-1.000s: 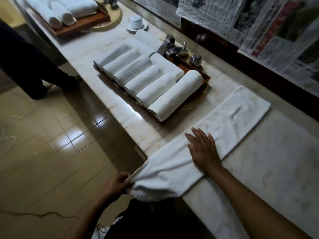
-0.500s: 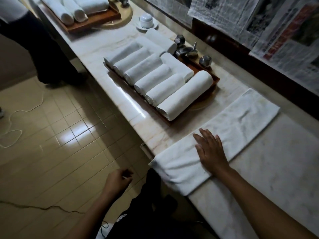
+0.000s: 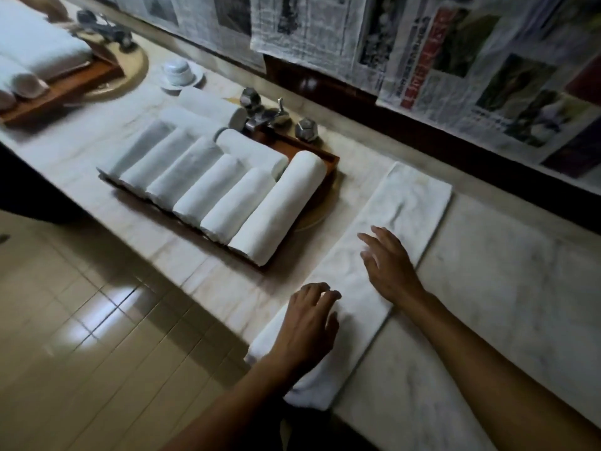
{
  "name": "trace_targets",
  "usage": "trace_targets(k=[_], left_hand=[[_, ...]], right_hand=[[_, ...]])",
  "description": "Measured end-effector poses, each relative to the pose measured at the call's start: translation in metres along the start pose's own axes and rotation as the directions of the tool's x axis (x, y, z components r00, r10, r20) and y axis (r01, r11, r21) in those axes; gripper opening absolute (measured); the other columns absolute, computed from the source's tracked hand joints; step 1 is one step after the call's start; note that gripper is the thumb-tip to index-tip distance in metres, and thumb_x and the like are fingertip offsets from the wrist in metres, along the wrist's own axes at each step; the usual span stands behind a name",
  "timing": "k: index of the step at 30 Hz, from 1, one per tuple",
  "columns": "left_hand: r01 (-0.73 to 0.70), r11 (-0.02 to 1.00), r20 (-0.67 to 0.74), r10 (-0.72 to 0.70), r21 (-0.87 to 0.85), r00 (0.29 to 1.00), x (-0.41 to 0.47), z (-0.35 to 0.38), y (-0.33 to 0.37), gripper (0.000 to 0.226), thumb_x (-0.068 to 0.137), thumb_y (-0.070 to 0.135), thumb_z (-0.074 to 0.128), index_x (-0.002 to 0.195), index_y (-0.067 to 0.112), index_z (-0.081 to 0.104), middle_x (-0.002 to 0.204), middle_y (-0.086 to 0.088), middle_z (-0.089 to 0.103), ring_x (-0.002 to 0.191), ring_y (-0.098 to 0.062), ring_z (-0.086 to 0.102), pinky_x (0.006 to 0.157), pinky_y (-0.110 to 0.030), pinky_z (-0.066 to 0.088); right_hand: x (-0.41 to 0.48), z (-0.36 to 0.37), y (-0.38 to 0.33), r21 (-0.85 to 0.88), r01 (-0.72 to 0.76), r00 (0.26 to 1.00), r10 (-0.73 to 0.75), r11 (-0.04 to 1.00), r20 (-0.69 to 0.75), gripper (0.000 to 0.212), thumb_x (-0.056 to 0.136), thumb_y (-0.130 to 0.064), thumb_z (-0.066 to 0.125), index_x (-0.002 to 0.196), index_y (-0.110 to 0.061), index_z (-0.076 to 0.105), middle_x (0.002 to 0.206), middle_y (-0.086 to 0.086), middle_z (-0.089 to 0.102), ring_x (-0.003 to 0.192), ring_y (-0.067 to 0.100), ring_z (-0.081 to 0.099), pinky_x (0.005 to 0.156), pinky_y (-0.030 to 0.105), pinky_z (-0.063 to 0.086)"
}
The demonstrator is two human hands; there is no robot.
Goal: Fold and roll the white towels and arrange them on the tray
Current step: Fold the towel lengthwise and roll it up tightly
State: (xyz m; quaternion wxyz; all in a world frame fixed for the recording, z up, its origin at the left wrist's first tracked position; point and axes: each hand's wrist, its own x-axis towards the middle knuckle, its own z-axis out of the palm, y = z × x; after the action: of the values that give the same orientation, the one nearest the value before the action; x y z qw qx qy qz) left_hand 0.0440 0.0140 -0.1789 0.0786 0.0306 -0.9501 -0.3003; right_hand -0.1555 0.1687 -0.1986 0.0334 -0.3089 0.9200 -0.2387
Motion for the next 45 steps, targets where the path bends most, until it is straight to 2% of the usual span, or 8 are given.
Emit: trace_targets(k=[9,12,17,23,29,34,38,45], left_hand=[[-0.241,0.964,0.255,0.207,0.110,0.945,0.099,0.046,-0.008,0.059,0.105,0.040,0.039,0.158,0.015,0.036,0.166,-0.012,0.028,0.155,-0.033,0.021,0.123,-0.054,0.025],[-0.292,0.951,0.272,0.255,0.103,0.928,0.100,0.051,-0.019,0.057,0.108,0.044,0.035,0.161,0.025,0.029,0.169,-0.009,0.021,0.158,-0.028,0.011,0.127,-0.050,0.016],[-0.267,0.957,0.366,0.209,0.113,0.907,0.101,0.046,-0.018,0.056,0.110,0.050,0.023,0.162,0.044,0.003,0.171,0.003,-0.008,0.157,-0.017,-0.016,0.128,-0.047,-0.001],[-0.278,0.954,0.304,0.232,0.115,0.924,0.105,0.051,-0.022,0.056,0.108,0.048,0.036,0.161,0.037,0.023,0.171,-0.003,0.014,0.159,-0.023,0.007,0.125,-0.048,0.019],[-0.281,0.953,0.300,0.236,0.117,0.924,0.111,0.049,-0.020,0.055,0.107,0.046,0.039,0.160,0.036,0.027,0.171,-0.003,0.015,0.159,-0.022,0.007,0.125,-0.048,0.018],[-0.282,0.954,0.292,0.242,0.105,0.925,0.110,0.051,-0.022,0.055,0.107,0.046,0.041,0.160,0.034,0.031,0.170,-0.005,0.017,0.158,-0.023,0.009,0.125,-0.049,0.019],[-0.324,0.934,0.333,0.261,0.150,0.906,0.108,0.052,-0.026,0.054,0.109,0.047,0.035,0.160,0.032,0.031,0.170,-0.006,0.017,0.158,-0.025,0.008,0.123,-0.053,0.025],[-0.348,0.919,0.276,0.291,0.184,0.916,0.050,0.044,-0.019,0.060,0.105,0.053,0.047,0.160,0.033,0.032,0.169,-0.008,0.020,0.157,-0.030,0.017,0.122,-0.052,0.021]], right_hand=[[0.059,-0.015,0.030,-0.044,-0.090,0.992,0.093,0.995,0.080,0.052,0.105,-0.027,0.050,0.156,-0.018,0.043,0.166,0.014,0.028,0.155,0.030,0.020,0.127,0.040,0.017],[0.061,0.000,0.042,-0.173,-0.032,0.990,0.055,0.984,0.131,0.060,0.101,-0.051,0.034,0.159,-0.034,0.033,0.171,0.004,0.017,0.157,0.026,0.012,0.125,0.053,0.014],[0.103,-0.006,0.075,-0.311,-0.249,0.965,0.263,0.917,0.006,0.062,0.102,-0.064,0.022,0.160,-0.044,0.016,0.171,-0.009,0.010,0.158,0.021,0.006,0.121,0.065,0.010],[0.154,-0.025,0.125,-0.266,-0.403,0.914,0.403,0.876,-0.056,0.062,0.103,-0.062,0.023,0.160,-0.041,0.018,0.171,-0.012,0.011,0.158,0.019,0.005,0.125,0.058,0.005],[0.164,-0.028,0.128,-0.239,-0.410,0.909,0.415,0.880,-0.032,0.061,0.106,-0.055,0.026,0.163,-0.036,0.017,0.173,-0.005,0.005,0.159,0.023,-0.002,0.126,0.055,-0.001],[0.094,-0.019,0.070,-0.078,-0.155,0.986,0.148,0.985,-0.081,0.067,0.097,-0.042,0.056,0.158,-0.026,0.035,0.168,0.007,0.024,0.158,0.026,0.011,0.127,0.053,0.011],[0.040,0.003,0.051,-0.186,-0.037,0.998,0.046,0.982,0.046,0.060,0.101,-0.054,0.039,0.158,-0.035,0.035,0.170,0.000,0.021,0.158,0.020,0.013,0.127,0.048,0.013],[0.091,-0.016,0.112,-0.368,-0.043,0.999,0.051,0.929,0.013,0.058,0.105,-0.058,0.030,0.158,-0.036,0.035,0.169,0.003,0.024,0.158,0.029,0.011,0.126,0.055,0.011]])
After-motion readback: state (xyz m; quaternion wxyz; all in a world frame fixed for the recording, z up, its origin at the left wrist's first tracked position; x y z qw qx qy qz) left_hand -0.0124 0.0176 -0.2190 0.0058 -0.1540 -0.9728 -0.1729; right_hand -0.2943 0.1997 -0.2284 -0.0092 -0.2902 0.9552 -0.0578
